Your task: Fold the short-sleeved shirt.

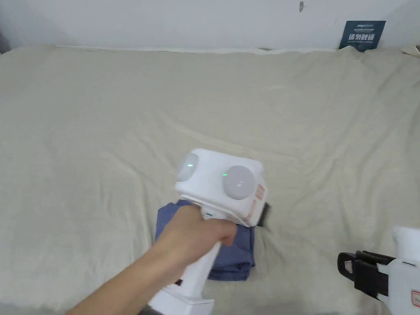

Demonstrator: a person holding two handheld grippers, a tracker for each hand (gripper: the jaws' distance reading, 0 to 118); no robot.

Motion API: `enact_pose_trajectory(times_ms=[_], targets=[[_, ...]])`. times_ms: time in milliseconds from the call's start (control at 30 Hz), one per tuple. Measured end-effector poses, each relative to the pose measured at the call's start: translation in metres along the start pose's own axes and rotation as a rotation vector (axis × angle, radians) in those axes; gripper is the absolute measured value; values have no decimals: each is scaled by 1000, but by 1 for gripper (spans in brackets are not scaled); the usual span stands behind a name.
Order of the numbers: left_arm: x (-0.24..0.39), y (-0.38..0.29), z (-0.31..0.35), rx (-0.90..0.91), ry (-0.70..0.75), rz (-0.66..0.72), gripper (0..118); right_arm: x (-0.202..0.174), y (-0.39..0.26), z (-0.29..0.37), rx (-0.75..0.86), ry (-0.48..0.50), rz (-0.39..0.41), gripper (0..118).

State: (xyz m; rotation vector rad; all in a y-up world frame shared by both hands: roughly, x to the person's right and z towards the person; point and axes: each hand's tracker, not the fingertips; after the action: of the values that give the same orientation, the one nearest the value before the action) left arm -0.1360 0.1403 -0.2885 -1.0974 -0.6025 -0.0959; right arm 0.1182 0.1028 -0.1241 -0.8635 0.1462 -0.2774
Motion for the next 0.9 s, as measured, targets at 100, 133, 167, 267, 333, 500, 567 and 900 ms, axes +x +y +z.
enact_pose_trajectory(times_ms=[100,133,167,267,333,500,567,900], targets=[[-57,-19,15,-8,258,69,0,1,-1,-6,-9,10,-7,1],[-65,-25,12,-14,395,82,0,1,-1,-7,-13,14,-13,1],[-78,-32,1,-58,547,66,0,0,-2,-9,-14,26,-20,1],[-85,-50,-46,-203,841,-20,0,-2,-3,-12,-23,67,-33,1],[-62,-62,-81,-235,847,-71,0,-4,-5,-9,-22,60,-25,1],[59,-76,-143,-130,1027,-402,0,6,-12,18,-7,37,-29,1],[105,-68,-154,-68,900,-423,0,13,-15,27,-8,-14,-42,1],[47,-22,-67,-6,-23,-59,0,11,2,19,-31,-52,-56,1]])
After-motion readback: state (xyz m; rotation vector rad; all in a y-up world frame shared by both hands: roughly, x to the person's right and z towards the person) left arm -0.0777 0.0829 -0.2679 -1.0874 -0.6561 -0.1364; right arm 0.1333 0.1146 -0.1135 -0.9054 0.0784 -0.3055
